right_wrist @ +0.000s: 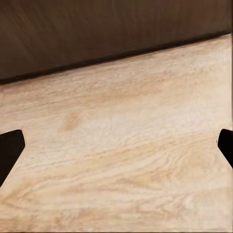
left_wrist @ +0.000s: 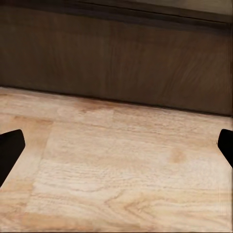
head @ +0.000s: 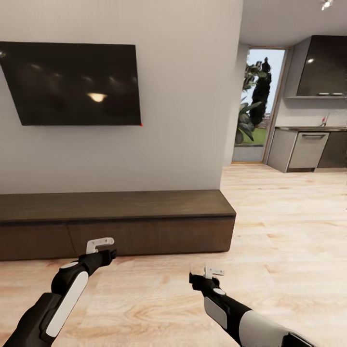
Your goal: Place each of the two pumpkins and all three candles from the living room inside a cabinet in the living room (use any cabinet), then make sure every cabinet is closed, and position the cauldron so it is next to a table in the living room.
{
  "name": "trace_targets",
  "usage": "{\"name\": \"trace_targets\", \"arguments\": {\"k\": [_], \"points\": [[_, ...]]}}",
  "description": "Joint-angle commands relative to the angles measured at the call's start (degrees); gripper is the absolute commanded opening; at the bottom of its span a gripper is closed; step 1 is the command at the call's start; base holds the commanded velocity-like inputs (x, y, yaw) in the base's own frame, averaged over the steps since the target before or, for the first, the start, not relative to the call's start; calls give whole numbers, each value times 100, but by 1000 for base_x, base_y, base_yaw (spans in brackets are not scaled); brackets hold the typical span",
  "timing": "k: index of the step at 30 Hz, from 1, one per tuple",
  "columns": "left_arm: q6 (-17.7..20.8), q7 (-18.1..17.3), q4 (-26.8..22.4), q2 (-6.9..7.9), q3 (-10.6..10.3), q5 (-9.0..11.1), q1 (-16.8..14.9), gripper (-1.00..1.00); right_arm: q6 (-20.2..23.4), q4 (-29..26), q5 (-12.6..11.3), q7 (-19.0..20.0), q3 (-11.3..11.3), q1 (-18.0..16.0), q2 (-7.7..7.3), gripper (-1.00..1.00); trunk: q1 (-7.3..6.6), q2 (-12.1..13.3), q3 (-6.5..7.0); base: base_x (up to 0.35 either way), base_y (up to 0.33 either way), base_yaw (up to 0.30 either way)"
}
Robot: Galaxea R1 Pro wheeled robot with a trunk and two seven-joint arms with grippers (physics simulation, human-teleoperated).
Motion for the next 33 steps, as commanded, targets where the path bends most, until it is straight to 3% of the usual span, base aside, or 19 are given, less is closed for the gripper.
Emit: {"name": "trace_targets", "arguments": {"k": [1,5,8,11,16,20,33], "points": [[40,61,-30,0,-16,59,-4,100,52,-9,-85,-40,46,-15,-3,100,-7,-1,17,-332,0,0],[107,65,-74,-26,-24,60,-4,100,828,-75,-126,-236,34,-94,-8,100,-37,43,101,-336,0,0],[120,65,-134,-31,-28,59,-4,100,1096,-93,-133,-282,-147,-206,-32,100,-103,163,155,-337,0,0],[126,66,-223,-24,-22,60,-4,100,1481,-119,-129,-333,-777,-524,-60,100,-168,284,209,-337,0,0],[127,68,-241,-24,47,61,-4,100,1675,-110,-130,-334,-1189,-702,-68,100,-278,484,299,-337,0,0],[133,69,-245,-28,142,64,-4,100,1711,-117,-130,-314,-1277,-721,-78,100,-366,645,371,-338,0,0],[302,66,-250,-42,155,65,-4,100,1677,-133,-124,-278,-1295,-725,-75,100,-608,1086,568,-320,0,-21]]}}
